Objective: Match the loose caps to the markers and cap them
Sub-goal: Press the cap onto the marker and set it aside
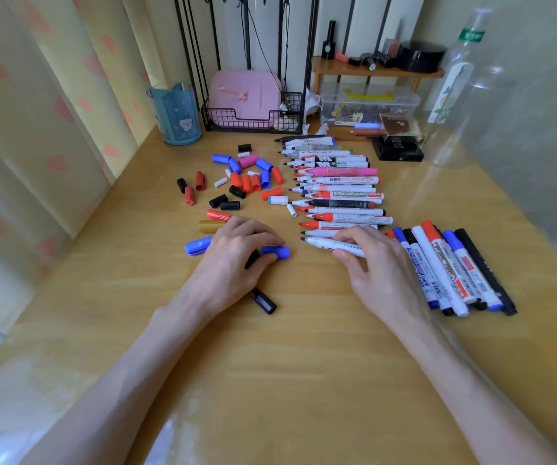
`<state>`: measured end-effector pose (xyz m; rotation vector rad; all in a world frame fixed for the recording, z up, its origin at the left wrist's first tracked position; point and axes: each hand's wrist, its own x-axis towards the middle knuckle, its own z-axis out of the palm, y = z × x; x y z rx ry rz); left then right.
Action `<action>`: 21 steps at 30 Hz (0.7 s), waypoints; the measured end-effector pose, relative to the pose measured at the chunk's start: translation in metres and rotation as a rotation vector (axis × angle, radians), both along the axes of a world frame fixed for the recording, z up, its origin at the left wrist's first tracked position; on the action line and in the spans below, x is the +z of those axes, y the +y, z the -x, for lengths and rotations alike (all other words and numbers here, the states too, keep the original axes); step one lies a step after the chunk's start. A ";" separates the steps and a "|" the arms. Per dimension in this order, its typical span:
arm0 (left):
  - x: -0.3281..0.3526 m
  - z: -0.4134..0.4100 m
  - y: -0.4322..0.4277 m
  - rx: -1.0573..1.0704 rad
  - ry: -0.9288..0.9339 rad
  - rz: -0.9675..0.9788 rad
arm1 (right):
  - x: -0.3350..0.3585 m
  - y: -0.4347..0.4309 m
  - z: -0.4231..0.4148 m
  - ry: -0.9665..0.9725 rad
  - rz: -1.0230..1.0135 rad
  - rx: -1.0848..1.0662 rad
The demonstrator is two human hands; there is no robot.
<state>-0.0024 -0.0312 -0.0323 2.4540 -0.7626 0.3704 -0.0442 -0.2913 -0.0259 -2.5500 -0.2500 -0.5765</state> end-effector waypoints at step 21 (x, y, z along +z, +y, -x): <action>0.033 0.012 0.053 -0.021 0.248 -0.068 | -0.003 0.007 0.003 0.011 -0.009 0.099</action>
